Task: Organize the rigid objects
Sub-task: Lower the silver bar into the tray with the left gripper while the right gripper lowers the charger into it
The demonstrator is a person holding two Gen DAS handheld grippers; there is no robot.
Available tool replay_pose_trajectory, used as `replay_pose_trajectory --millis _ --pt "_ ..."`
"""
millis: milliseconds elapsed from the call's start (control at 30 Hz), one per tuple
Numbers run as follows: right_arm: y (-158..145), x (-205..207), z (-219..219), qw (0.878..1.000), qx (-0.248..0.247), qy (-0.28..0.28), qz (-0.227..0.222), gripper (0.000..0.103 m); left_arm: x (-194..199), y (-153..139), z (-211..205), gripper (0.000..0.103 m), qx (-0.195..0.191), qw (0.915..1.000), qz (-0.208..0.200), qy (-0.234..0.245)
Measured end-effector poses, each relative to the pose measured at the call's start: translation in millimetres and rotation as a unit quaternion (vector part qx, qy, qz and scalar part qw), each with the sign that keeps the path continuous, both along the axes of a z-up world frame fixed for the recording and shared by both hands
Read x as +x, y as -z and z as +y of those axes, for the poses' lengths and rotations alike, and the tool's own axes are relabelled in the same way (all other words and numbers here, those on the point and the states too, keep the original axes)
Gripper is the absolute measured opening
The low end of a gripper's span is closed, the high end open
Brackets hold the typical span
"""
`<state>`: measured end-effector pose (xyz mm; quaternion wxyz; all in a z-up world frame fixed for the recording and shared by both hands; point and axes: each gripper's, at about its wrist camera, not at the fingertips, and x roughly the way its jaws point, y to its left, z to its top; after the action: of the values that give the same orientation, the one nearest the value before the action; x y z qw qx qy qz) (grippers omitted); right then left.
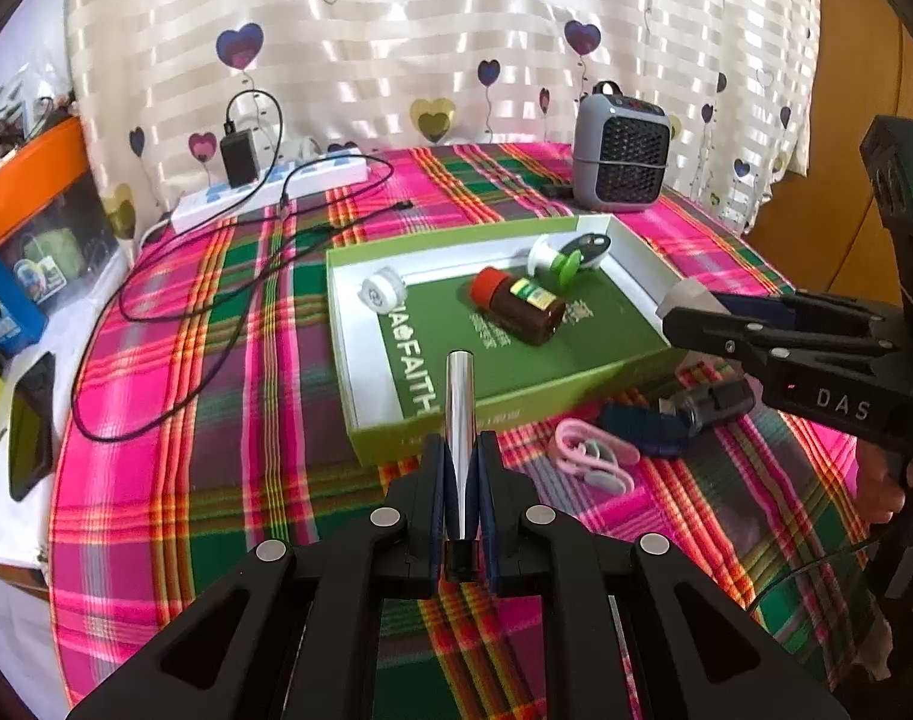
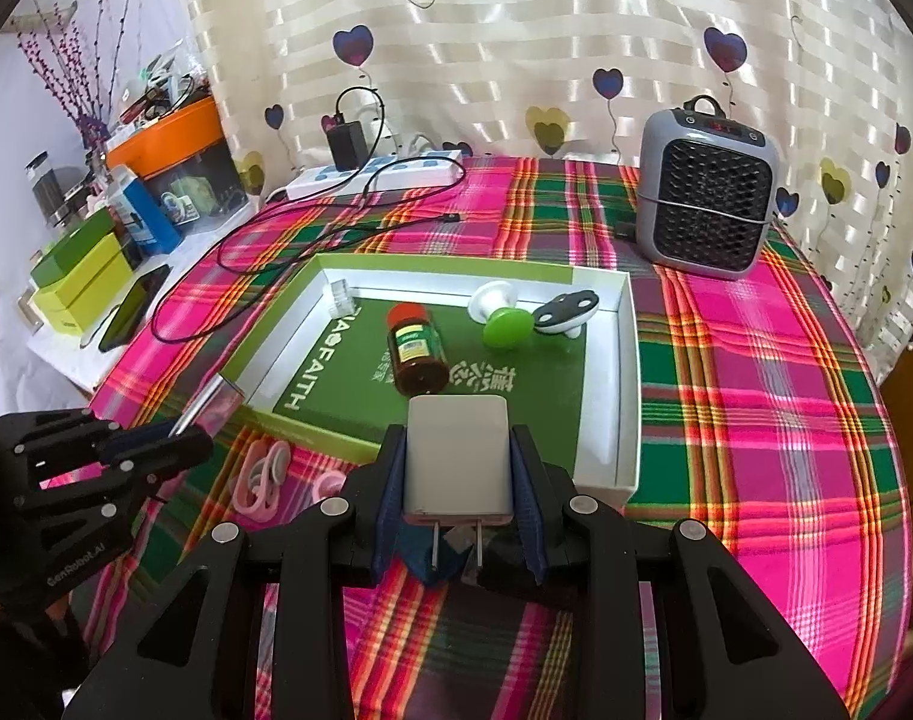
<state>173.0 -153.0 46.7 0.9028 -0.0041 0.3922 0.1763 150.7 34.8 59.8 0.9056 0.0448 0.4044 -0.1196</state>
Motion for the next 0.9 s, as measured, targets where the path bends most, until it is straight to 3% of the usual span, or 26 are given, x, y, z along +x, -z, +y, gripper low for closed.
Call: replay_pose_trajectory --millis 500,900 --pt "11 32 -8 1.0 -0.009 0.025 0.017 0.034 50 7 -10 0.01 -0.026 0.9995 0.016 -0.001" --pt "25 64 -4 0.999 -0.022 0.03 0.032 0.034 89 24 -15 0.01 -0.015 0.9993 0.034 -0.009"
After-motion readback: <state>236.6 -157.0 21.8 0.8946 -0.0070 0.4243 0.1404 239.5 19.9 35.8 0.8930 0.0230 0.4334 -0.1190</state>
